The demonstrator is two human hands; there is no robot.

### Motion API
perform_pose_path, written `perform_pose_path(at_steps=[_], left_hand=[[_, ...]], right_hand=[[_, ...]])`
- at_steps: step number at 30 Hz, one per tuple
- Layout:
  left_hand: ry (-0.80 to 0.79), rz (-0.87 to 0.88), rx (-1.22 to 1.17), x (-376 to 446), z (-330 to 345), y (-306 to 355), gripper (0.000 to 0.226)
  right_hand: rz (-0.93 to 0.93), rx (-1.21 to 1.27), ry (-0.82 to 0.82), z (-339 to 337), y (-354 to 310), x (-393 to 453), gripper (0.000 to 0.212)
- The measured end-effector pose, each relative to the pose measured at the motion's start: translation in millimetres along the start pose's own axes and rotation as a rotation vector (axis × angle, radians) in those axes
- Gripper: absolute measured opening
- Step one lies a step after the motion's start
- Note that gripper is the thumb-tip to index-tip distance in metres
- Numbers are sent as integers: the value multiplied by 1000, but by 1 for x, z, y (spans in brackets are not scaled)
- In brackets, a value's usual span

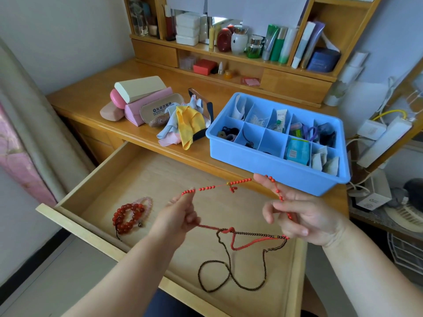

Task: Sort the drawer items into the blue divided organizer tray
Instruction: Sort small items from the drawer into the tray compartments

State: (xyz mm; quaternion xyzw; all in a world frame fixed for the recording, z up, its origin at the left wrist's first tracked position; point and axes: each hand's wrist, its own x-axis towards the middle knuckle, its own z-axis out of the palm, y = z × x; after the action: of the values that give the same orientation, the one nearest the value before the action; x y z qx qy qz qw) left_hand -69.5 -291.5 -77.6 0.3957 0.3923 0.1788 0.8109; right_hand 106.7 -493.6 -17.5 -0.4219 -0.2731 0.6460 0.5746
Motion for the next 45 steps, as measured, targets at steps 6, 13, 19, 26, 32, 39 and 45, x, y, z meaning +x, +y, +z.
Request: perform_pose_path(at_steps=[6, 13, 19, 26, 32, 39, 45], left_hand=[[299, 34, 98, 27, -63, 26, 16], [310, 192, 950, 23, -90, 64, 39], [251, 400, 930, 19, -77, 87, 36], [90, 311, 852, 16, -71, 95, 9], [-26, 281, 1136, 7, -50, 77, 11], [-263, 609, 1094, -27, 25, 63, 24], [-285, 685, 1178, -23, 72, 60, 11]], right_hand=[[143, -89, 57, -10, 2, -10, 47], [321, -795, 402, -5, 10, -7, 50], [-117, -717, 937, -5, 38, 14, 18], [-63, -112, 817, -1, 51, 30, 25], [-59, -215, 786, 9, 44, 29, 19], [-305, -1, 529, 32, 22, 37, 19], [-203, -148, 431, 51, 19, 45, 26]])
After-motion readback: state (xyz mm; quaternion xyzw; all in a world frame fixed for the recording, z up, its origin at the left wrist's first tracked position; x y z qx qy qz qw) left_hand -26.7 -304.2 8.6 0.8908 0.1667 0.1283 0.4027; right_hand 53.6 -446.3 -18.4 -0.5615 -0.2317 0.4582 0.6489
